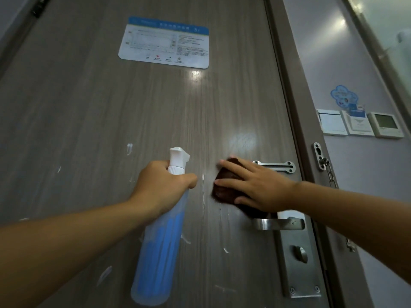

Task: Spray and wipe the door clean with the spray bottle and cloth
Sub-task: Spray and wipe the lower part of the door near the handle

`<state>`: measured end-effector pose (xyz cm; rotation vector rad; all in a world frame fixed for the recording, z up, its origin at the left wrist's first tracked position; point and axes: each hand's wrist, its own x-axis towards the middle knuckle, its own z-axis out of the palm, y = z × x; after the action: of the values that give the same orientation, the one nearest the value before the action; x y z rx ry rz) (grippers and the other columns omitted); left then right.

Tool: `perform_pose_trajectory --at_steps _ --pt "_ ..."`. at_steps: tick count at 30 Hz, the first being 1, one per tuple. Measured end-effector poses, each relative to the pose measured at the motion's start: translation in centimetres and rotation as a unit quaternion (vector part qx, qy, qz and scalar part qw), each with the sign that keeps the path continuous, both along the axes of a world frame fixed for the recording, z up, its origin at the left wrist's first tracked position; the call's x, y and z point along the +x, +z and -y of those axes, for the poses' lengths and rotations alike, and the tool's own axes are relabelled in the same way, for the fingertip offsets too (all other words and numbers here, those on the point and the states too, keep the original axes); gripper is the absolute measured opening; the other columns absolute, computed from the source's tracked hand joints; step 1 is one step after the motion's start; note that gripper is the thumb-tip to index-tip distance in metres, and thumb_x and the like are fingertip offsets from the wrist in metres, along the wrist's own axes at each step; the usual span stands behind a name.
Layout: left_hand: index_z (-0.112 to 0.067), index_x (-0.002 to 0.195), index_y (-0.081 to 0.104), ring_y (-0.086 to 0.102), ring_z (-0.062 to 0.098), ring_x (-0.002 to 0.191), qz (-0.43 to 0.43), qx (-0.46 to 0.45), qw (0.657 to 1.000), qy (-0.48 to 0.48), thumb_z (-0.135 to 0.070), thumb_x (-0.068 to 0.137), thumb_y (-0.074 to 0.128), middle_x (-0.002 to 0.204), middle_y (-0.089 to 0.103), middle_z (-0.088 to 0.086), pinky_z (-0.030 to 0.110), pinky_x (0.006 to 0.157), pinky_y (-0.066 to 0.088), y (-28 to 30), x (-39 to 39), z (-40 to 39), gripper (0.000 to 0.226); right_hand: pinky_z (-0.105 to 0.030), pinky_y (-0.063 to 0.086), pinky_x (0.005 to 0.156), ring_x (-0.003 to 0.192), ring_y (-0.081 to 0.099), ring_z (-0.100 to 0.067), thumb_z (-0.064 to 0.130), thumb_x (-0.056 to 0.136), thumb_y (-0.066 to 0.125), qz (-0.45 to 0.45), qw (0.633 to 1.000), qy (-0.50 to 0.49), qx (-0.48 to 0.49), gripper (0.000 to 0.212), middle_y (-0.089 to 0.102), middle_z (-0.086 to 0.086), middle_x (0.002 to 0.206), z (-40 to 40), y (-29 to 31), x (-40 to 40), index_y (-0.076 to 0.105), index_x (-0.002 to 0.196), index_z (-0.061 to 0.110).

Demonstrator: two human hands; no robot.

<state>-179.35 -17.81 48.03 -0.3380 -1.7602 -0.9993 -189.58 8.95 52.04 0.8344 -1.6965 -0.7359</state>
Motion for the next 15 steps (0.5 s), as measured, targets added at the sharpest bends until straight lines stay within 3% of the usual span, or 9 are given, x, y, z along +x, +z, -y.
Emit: perform_pose_trajectory --at_steps 2,4,6,9,12,15 --pt "-0.015 0.062 0.054 0.039 0.004 0.038 0.003 -0.002 1.000 0.001 -0.034 0.063 0.077 0.046 0.046 -0.010 0.019 0.036 0.030 -0.1 0.2 0.3 0.030 -0.042 0.003 0.123 0.158 0.000 -0.034 0.059 0.103 0.035 -0.017 0.999 -0.013 -0.035 0.064 0.001 -0.004 0.173 0.2 1.8 0.2 0.018 0.162 0.041" --pt "-0.017 0.060 0.051 0.038 0.004 0.038 0.003 -0.003 1.000 0.002 -0.036 0.062 0.076 0.045 0.045 -0.011 0.022 0.039 0.031 -0.1 0.5 0.4 0.032 -0.049 0.008 0.128 0.158 0.002 -0.037 0.054 0.105 0.039 0.003 0.987 0.003 -0.163 0.062 0.002 -0.007 0.172 1.2 3.3 0.1 0.022 0.161 0.037" --pt "-0.018 0.060 0.050 0.038 0.005 0.039 0.000 -0.002 1.000 0.003 -0.038 0.059 0.074 0.046 0.044 -0.011 0.025 0.042 0.032 0.1 0.9 0.4 0.032 -0.057 0.013 0.127 0.157 -0.002 -0.040 0.053 0.106 0.038 0.043 0.952 0.032 -0.300 0.059 -0.001 -0.009 0.172 2.9 4.5 -0.4 0.022 0.160 0.035" --pt "-0.017 0.062 0.050 0.038 0.005 0.039 -0.004 0.000 1.000 0.000 -0.035 0.063 0.078 0.046 0.043 -0.011 0.024 0.042 0.032 0.5 1.4 0.4 0.033 -0.059 0.004 0.126 0.155 -0.011 -0.044 0.055 0.107 0.032 0.069 0.905 0.063 -0.416 0.058 -0.008 -0.009 0.172 6.1 4.8 -1.3 0.016 0.159 0.038" --pt "-0.019 0.058 0.047 0.037 0.006 0.039 -0.002 0.014 1.000 0.000 -0.040 0.054 0.072 0.045 0.042 -0.012 0.025 0.044 0.031 0.5 1.8 0.0 0.033 -0.062 0.003 0.124 0.154 -0.012 -0.048 0.057 0.105 0.034 0.060 0.911 0.085 -0.400 0.061 -0.011 -0.009 0.171 7.2 3.4 -1.7 0.012 0.159 0.039" --pt "-0.019 0.057 0.047 0.040 0.010 0.044 0.000 0.027 1.000 -0.003 -0.040 0.053 0.072 0.046 0.043 -0.011 0.028 0.049 0.034 0.1 2.0 0.0 0.033 -0.064 0.008 0.122 0.154 -0.009 -0.046 0.063 0.101 0.036 0.063 0.961 0.084 -0.257 0.068 -0.012 -0.005 0.171 6.1 1.0 -1.6 0.009 0.160 0.041"
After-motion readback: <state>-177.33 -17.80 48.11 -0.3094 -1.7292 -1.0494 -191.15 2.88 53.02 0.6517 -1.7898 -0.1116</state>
